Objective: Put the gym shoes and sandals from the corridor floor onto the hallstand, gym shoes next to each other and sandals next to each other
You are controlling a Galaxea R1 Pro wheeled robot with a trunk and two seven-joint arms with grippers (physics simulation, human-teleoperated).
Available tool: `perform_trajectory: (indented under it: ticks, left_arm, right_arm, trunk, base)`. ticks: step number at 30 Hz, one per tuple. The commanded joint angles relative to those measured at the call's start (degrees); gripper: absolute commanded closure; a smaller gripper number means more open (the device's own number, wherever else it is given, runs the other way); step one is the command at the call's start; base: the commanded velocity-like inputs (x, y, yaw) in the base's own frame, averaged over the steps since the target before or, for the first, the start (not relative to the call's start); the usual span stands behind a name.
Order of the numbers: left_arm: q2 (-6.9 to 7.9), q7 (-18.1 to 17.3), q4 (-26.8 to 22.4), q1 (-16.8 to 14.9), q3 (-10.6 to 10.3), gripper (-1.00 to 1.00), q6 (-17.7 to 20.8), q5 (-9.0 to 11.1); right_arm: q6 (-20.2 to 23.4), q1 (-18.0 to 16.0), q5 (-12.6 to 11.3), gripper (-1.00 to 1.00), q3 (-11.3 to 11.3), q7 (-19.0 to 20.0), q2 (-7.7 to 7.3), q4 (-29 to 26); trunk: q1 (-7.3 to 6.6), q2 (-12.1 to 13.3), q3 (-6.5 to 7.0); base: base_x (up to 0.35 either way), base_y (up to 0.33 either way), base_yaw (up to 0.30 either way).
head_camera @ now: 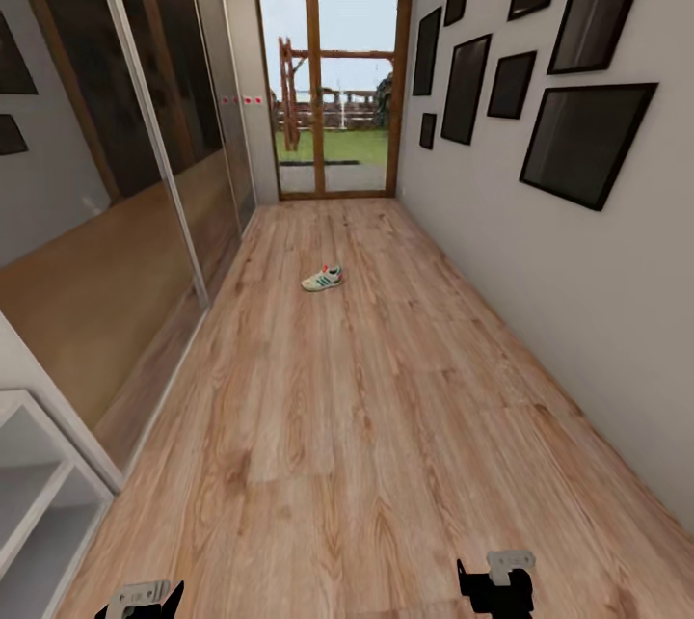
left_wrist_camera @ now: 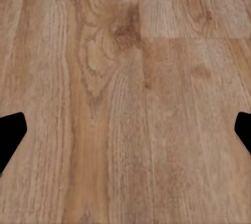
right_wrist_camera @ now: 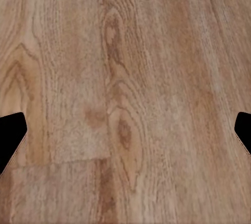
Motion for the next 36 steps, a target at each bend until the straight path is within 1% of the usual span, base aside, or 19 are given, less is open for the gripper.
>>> perform_trajectory:
  ticks: [1,36]
  left_arm:
    - [-0.03,-0.3,0.0,-0.1,0.5,-1.00,-0.3,-0.6]
    - [-0.03,-0.3,0.0,-0.1,0.5,-1.00,-0.3,-0.6]
  right_arm:
    - [-0.1,0.0,-0.1,-1.00,0.5,-0.4,0.02,0.0]
    - [-0.1,-0.1,-0.1,-1.00,0.5,-0.3,0.09,0.0]
  trunk:
    - [0.03,0.0,-0.05]
    - [0.03,0.0,-0.05]
  base:
    - [0.338,0.000,0.000]
    - [0.338,0.000,0.000]
